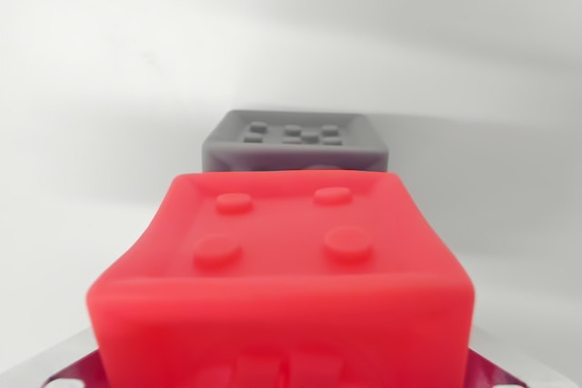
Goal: Destack cube
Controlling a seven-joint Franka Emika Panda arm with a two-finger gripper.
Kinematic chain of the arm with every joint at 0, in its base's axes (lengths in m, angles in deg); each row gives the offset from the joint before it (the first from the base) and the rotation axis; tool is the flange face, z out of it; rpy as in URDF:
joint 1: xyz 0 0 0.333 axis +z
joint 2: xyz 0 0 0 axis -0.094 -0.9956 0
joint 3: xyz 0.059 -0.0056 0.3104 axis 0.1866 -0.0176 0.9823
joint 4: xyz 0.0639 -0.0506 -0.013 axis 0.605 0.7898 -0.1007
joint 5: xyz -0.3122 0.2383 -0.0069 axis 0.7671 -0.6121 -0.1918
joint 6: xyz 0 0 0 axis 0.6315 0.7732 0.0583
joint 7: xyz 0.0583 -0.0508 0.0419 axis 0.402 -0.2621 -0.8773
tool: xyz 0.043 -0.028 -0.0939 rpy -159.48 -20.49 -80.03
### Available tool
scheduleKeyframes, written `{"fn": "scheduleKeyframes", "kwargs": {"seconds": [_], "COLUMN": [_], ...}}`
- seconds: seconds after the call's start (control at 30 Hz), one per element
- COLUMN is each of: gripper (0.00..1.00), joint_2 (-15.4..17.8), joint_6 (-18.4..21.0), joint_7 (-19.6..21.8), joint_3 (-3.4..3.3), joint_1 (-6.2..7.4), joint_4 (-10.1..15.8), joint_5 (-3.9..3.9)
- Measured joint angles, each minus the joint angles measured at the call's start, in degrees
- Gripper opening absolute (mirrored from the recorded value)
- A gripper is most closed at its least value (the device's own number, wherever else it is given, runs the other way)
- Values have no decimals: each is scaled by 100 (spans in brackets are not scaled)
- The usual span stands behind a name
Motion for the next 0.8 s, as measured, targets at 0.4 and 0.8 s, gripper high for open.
{"fn": "scheduleKeyframes", "kwargs": {"seconds": [0.4, 0.8], "gripper": [0, 0], "joint_2": [319, 699], "joint_6": [291, 657], "joint_7": [-8, -24], "joint_3": [7, 13], "joint_1": [-1, -1], "joint_4": [23, 28], "joint_5": [-15, -39]}}
